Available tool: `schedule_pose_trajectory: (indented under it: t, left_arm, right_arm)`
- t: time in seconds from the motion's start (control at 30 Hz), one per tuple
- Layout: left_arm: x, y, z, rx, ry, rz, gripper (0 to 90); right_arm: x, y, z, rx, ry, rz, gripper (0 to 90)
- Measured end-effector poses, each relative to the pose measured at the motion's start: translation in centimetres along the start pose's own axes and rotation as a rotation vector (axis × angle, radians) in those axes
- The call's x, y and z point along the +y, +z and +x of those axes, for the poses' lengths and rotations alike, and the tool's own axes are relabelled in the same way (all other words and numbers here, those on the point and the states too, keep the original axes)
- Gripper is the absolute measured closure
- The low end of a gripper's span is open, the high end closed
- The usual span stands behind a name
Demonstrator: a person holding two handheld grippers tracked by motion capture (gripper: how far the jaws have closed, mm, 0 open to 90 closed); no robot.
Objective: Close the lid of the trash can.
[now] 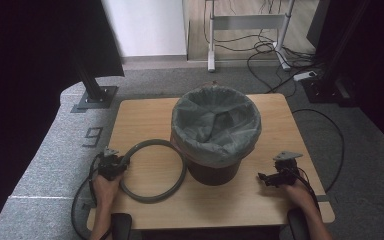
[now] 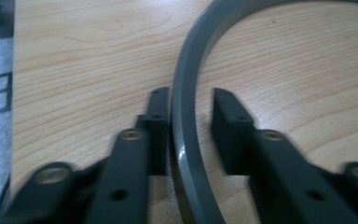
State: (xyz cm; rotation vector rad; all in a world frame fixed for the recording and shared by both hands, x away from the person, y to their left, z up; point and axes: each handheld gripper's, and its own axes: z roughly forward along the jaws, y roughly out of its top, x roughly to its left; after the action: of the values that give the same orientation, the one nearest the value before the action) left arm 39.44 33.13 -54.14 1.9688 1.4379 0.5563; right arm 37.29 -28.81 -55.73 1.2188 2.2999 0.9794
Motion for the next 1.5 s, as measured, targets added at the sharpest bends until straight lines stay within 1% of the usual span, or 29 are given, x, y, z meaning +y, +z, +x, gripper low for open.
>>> schedule_pose_trajectory:
  t: [0.07,0.17,0.3,0.37,0.47,0.53,0.73,0.83,1.03,1.2,1.33,1.5]
  left_arm:
    - [0.2,0.0,-0.1,0.000,0.015,0.012,77.0]
    - [0.4,0.0,-0.2,0.001,0.018,0.024,77.9]
    - [0.6,0.0,-0.1,-0.009,0.008,0.042,78.5]
    - [0.7,-0.1,0.1,-0.026,-0.009,0.050,78.7]
    - [0.9,-0.2,0.6,-0.064,-0.041,0.072,79.0]
    - [1.0,-0.2,0.8,-0.088,-0.051,0.082,79.1]
    - [1.8,-0.4,1.4,-0.135,-0.068,0.102,79.4]
    - [2.4,-0.6,1.5,-0.153,-0.066,0.119,79.4]
    - [3.8,-1.4,1.6,-0.171,-0.045,0.136,79.4]
    - [4.8,-2.2,2.1,-0.192,-0.056,0.132,79.4]
    - [5.6,-2.9,2.5,-0.211,-0.072,0.133,79.4]
    - [6.3,-3.7,3.0,-0.205,-0.067,0.145,79.3]
  right_arm:
    - [0.0,0.0,0.0,0.000,0.000,0.000,0.0]
    - [0.0,0.0,0.0,0.000,0.001,0.000,0.0]
    - [0.0,0.0,0.0,-0.001,0.001,0.000,0.0]
    - [0.0,0.0,0.0,-0.001,0.001,0.000,0.0]
    - [0.0,0.0,0.0,-0.001,0.000,0.000,0.0]
    - [0.0,0.0,0.0,-0.001,0.001,0.000,0.0]
    - [0.0,0.0,0.0,-0.002,0.002,0.000,0.0]
    - [0.0,0.0,0.0,-0.003,0.002,0.000,0.0]
    - [0.0,0.0,0.0,-0.003,0.003,0.000,0.0]
    - [0.0,0.0,0.0,-0.003,0.002,0.000,0.0]
    - [0.0,0.0,0.0,-0.003,0.002,0.000,0.0]
    - [0.0,0.0,0.0,-0.004,0.003,0.000,0.0]
